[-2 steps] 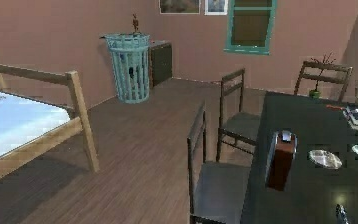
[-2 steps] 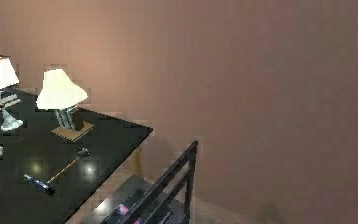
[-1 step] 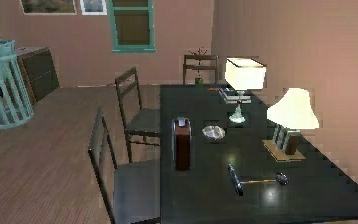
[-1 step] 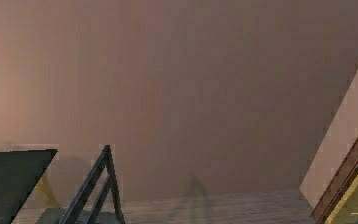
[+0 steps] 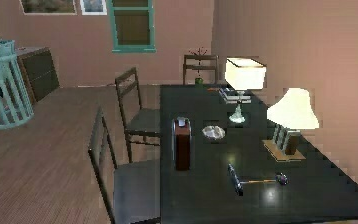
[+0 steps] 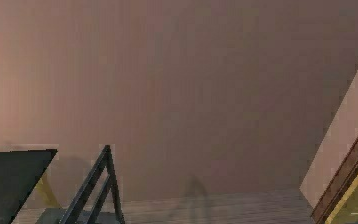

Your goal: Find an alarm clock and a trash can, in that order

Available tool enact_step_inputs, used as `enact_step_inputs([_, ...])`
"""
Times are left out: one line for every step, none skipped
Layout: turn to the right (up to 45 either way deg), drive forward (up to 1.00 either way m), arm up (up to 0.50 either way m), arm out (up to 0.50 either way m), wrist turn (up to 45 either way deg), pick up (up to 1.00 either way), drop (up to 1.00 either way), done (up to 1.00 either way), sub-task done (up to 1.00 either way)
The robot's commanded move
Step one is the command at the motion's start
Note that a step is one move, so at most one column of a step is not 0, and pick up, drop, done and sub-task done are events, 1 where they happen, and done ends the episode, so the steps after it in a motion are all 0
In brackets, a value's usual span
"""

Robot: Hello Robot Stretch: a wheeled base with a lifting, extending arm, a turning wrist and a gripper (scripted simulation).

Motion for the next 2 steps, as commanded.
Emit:
enact_step_inputs([-45.0, 0.00, 0.00, 0.00, 0.0, 0.00, 0.00, 0.00, 0.00])
enact_step_inputs([-21.0, 0.00, 0.00, 0.00, 0.0, 0.00, 0.00, 0.00, 0.00])
